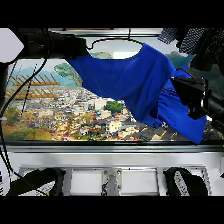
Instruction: Fold the clothes and pants, and hang the long-sleeved shirts on hangers.
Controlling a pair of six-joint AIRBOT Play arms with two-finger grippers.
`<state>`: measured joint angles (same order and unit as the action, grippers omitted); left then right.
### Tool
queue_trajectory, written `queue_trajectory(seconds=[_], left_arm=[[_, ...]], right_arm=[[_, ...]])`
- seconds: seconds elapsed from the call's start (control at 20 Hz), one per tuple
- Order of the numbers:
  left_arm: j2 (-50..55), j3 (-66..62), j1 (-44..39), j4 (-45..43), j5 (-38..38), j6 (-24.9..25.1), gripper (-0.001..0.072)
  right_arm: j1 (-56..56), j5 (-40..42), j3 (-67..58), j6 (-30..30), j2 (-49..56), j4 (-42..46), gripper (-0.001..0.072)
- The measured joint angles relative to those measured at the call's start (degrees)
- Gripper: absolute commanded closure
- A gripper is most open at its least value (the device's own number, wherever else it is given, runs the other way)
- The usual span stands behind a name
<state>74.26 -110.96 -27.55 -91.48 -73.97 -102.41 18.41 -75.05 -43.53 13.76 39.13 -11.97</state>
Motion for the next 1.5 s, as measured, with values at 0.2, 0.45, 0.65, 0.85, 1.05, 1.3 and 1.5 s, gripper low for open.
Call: queue_trajectory(seconds=[0.2,0.45,0.65,0.85,1.05,1.3,1.5], left_arm=[[-2.23,0.00,-0.83,0.00,0.00,0.37,0.0698],[-3.72,-0.02,-4.13,0.02,-0.79,0.90,0.0698],[-4.42,-0.04,-7.28,0.02,-1.68,1.33,0.0698],[-5.62,-0.04,-9.46,0.02,-1.81,1.36,0.0699],[-7.43,-0.04,-11.28,0.04,-0.17,1.49,0.0699],[-9.68,-0.04,-11.85,0.02,0.76,1.49,0.0698],[-10.38,-0.04,-11.93,-0.24,0.74,2.25,0.0311]], right_arm=[[-0.31,-0.74,1.51,0.44,0.02,0.92,0.0707],[-4.04,-0.46,3.23,-0.26,0.74,0.94,0.0708],[-8.46,4.87,3.56,-4.20,1.40,-2.32,0.0708],[-13.16,7.17,3.65,-7.23,3.43,-6.27,0.0708],[-18.84,8.02,3.67,-10.62,6.99,-9.68,0.0708],[-23.65,8.20,3.67,-15.10,11.43,-15.26,0.0708],[-24.90,8.22,3.67,-16.41,12.81,-16.98,0.0707]])
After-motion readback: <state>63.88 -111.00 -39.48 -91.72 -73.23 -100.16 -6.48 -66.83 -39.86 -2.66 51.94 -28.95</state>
